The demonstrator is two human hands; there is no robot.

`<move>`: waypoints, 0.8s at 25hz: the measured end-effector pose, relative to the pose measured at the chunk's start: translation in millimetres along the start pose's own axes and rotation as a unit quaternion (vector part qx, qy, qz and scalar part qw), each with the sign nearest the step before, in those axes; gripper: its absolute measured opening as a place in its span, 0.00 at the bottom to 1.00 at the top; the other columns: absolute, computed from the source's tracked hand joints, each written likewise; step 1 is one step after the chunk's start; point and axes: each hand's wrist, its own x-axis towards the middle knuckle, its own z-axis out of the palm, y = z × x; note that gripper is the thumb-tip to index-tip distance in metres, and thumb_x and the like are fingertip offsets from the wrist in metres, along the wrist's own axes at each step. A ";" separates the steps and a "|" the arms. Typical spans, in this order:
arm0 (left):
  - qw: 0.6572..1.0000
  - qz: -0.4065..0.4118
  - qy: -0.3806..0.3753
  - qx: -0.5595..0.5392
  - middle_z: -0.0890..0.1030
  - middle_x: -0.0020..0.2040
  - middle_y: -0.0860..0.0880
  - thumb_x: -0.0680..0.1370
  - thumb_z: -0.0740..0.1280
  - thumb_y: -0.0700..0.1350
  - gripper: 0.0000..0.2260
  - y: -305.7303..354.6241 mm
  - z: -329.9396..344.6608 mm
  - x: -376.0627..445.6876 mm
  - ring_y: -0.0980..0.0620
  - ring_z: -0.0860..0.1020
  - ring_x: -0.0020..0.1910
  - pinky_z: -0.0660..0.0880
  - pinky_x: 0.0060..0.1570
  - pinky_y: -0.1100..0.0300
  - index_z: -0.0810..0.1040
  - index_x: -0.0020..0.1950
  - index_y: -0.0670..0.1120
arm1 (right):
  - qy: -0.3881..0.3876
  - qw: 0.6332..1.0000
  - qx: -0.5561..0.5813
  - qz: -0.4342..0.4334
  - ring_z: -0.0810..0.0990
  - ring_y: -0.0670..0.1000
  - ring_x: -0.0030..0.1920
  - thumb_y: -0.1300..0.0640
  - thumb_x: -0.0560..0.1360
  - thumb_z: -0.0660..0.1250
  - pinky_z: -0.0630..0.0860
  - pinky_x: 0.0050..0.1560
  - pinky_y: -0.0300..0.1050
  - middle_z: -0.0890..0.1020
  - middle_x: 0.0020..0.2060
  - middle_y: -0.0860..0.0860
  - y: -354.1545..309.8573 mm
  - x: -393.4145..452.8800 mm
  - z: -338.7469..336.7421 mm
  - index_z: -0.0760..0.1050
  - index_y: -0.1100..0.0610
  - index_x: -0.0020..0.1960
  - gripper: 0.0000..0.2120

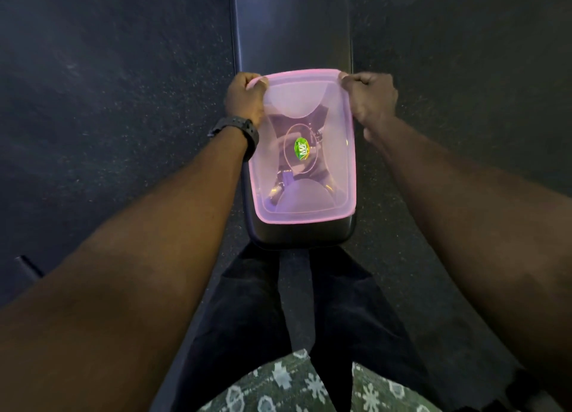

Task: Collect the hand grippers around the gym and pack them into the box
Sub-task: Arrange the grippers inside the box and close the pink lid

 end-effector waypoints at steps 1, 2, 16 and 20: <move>1.000 -0.002 0.000 -0.002 0.77 0.50 0.47 0.79 0.64 0.43 0.08 2.7 0.8 -0.2 0.52 0.74 0.47 0.70 0.35 0.70 0.79 0.55 0.41 | -0.003 1.000 0.005 0.009 0.83 0.47 0.46 0.50 0.77 0.69 0.81 0.46 0.42 0.84 0.45 0.47 -2.6 2.6 -0.7 0.85 0.55 0.56 0.12; 1.000 -0.005 -0.001 -0.009 0.78 0.49 0.47 0.79 0.64 0.43 0.08 5.4 1.7 -0.5 0.51 0.74 0.47 0.71 0.38 0.67 0.79 0.54 0.42 | -0.005 1.000 0.010 0.018 0.82 0.47 0.45 0.49 0.77 0.69 0.79 0.42 0.39 0.84 0.44 0.47 -5.0 5.1 -1.0 0.85 0.55 0.56 0.12; 0.990 0.091 -0.011 -0.106 0.78 0.44 0.53 0.80 0.64 0.49 0.08 56.1 5.4 -38.6 0.56 0.76 0.45 0.74 0.51 0.57 0.78 0.49 0.46 | -0.025 0.996 0.059 -0.069 0.77 0.45 0.44 0.46 0.80 0.63 0.74 0.54 0.44 0.80 0.44 0.48 -55.7 -6.4 24.5 0.77 0.55 0.50 0.12; 0.994 0.053 -0.017 -0.097 0.79 0.48 0.51 0.77 0.60 0.60 0.13 53.4 -7.6 -56.5 0.52 0.77 0.50 0.75 0.57 0.47 0.76 0.44 0.53 | -0.033 0.997 0.065 -0.031 0.74 0.47 0.38 0.45 0.80 0.62 0.77 0.53 0.50 0.75 0.35 0.47 -54.3 -1.0 27.1 0.73 0.54 0.40 0.15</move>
